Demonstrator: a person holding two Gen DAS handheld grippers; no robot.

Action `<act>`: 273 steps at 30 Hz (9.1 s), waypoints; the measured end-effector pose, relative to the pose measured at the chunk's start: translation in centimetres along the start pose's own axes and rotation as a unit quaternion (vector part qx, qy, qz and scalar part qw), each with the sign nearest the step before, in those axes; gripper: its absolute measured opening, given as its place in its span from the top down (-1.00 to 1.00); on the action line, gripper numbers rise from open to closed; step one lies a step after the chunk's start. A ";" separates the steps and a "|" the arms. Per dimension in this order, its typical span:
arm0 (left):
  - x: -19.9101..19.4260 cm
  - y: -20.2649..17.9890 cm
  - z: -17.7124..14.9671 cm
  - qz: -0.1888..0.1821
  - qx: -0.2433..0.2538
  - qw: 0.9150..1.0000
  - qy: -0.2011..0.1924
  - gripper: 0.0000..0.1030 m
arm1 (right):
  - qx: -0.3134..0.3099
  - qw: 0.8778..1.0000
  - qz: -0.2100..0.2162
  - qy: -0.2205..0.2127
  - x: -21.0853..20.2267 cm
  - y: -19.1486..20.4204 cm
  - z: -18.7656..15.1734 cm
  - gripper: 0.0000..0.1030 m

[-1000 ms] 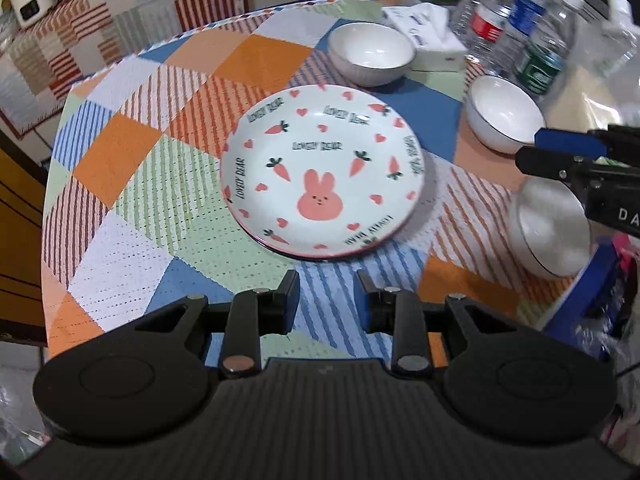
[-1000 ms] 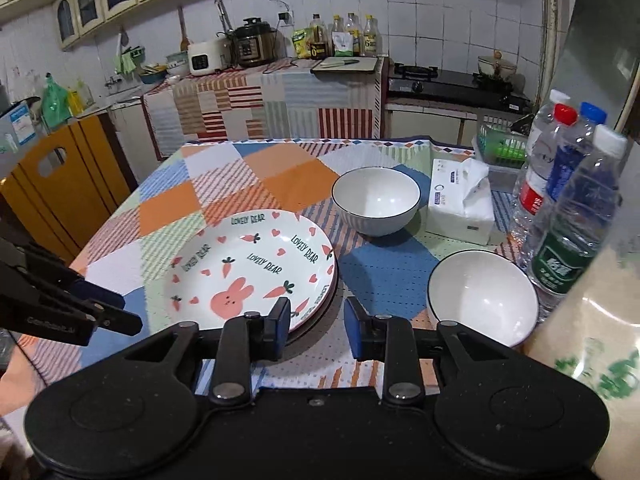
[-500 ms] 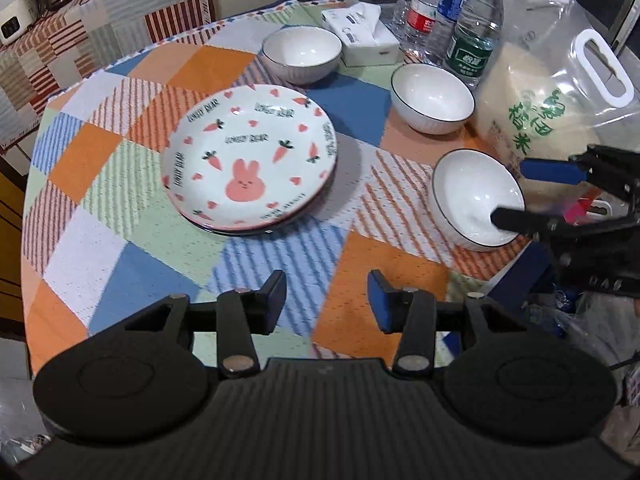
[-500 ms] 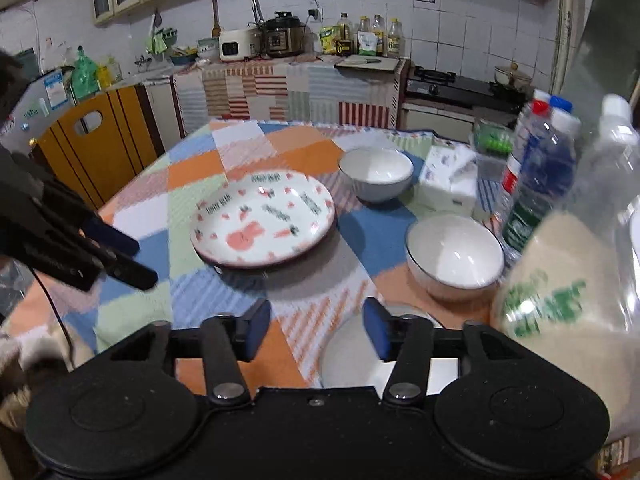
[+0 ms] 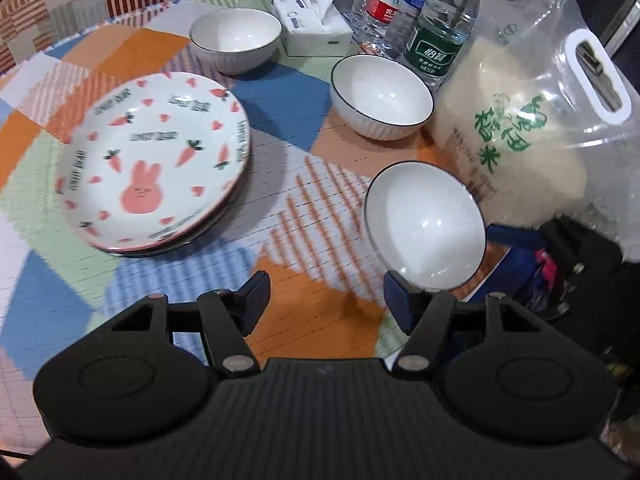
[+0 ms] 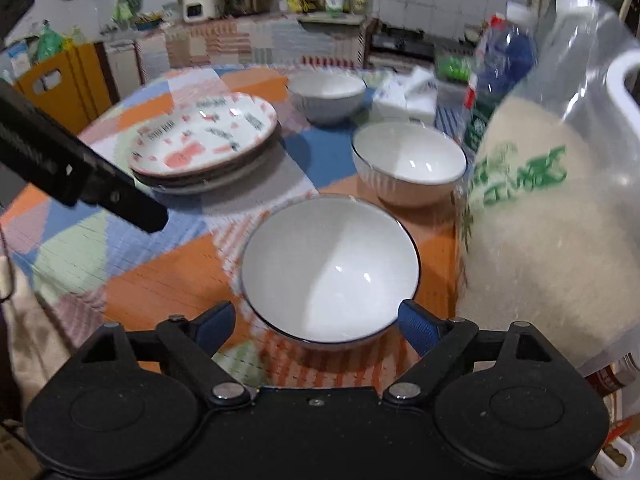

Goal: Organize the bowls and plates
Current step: 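Move both tools to the white bowl beside the rice bag, then grip the rim of the white bowl with both tools, then lift the bowl with both tools and lower it into the bowl by the bottles, then grip the two nested bowls with both tools and lift them, then carry the nested bowls to the bowl by the tissue box and lower them in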

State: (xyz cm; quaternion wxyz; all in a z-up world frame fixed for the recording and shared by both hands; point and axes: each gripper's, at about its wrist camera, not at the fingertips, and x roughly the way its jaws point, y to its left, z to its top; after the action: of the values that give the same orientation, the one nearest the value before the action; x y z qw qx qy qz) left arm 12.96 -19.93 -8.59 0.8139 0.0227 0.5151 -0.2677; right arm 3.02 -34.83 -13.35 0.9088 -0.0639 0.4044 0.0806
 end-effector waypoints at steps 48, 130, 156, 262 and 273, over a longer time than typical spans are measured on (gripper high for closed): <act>2.3 5.7 -1.7 0.002 -0.071 0.997 0.032 0.65 | -0.085 0.993 0.079 -0.006 6.7 7.0 2.2 -0.86; 14.7 3.6 14.4 -0.084 -0.134 0.987 -0.013 0.78 | 0.219 0.969 -0.075 -0.089 12.9 -3.0 5.8 -0.65; 1.7 7.7 10.2 -0.138 -0.168 0.975 -0.038 0.72 | 0.071 0.985 -0.039 -0.151 5.1 0.5 8.2 -0.77; -3.8 12.9 11.8 0.056 -0.136 0.986 -0.085 -0.08 | 0.188 0.972 0.140 0.008 4.8 -2.0 21.4 -0.40; 3.2 13.8 17.4 0.050 -0.062 0.992 -0.099 -0.08 | 0.314 0.942 0.112 0.052 15.3 -5.8 23.8 -0.21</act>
State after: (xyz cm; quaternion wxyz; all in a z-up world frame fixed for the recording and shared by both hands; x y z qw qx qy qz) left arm 34.73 -14.84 -6.45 0.8733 -0.0283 0.4456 -0.1948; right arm 31.56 -34.77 -8.66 0.8459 0.2658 0.4600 0.0473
